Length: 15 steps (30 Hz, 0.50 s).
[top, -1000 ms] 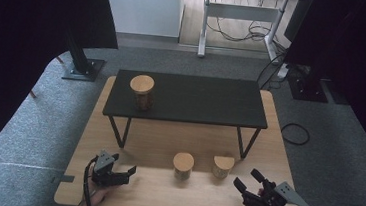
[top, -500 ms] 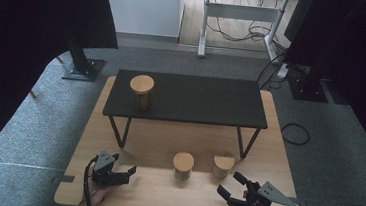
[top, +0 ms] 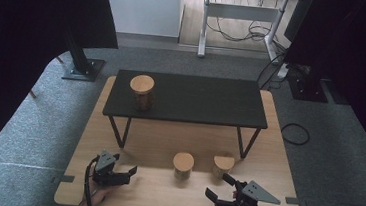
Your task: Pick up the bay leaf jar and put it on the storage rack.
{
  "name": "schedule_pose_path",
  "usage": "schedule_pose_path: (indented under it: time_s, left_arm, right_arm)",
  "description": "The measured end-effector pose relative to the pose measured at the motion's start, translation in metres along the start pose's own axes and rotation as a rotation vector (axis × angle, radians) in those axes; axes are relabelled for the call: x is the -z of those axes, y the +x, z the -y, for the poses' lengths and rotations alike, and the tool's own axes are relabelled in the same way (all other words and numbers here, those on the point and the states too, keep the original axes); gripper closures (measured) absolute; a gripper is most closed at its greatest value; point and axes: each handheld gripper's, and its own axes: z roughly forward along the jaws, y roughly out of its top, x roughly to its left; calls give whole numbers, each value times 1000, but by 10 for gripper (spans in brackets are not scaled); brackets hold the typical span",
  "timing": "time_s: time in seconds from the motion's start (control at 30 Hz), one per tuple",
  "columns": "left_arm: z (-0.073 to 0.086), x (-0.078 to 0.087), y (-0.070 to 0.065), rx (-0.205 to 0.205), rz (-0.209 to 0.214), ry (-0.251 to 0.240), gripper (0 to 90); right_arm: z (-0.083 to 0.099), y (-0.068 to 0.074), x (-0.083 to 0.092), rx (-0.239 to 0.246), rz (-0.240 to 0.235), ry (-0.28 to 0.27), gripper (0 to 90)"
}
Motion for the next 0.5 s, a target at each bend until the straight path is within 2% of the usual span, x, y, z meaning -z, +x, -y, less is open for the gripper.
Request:
schedule_pose_path:
  time_s: [0.17, 0.5]
  left_arm:
    - [0, 0, 0, 1, -4, 0, 91]
    - [0, 0, 0, 3, -2, 2, 91]
  right_arm:
    - [2, 2, -11, 1, -10, 22, 97]
    - [3, 5, -29, 24, 15, 64, 104]
